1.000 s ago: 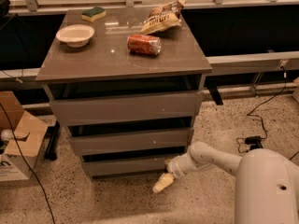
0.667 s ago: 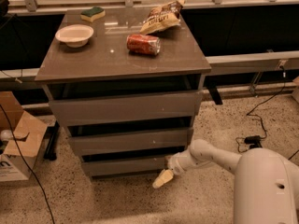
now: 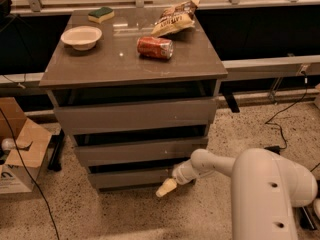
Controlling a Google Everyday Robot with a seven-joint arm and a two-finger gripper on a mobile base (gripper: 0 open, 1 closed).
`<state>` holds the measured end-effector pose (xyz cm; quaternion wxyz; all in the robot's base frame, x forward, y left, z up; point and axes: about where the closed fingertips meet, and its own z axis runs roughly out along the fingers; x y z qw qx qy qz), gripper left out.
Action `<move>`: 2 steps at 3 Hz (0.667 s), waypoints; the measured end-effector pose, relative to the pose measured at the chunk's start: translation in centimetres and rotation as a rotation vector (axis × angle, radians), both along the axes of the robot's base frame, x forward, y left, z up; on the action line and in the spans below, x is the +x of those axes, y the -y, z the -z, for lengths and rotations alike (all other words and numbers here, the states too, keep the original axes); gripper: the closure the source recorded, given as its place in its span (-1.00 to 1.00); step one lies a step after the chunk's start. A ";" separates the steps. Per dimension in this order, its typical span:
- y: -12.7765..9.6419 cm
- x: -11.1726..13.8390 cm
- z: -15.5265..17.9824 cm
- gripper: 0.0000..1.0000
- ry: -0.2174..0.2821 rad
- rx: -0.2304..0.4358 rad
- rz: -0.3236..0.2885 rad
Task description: Open bottom drawer
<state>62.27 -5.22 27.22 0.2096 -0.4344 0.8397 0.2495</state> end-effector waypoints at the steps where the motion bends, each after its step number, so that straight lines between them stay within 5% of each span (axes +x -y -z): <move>1: 0.5 2.6 1.9 -1.00 0.015 -0.032 0.027; 2: 0.7 5.1 3.6 -1.00 0.021 -0.035 0.035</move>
Offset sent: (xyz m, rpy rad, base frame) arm 0.0911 -0.0148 -0.0519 -0.0400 -0.0426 -0.0530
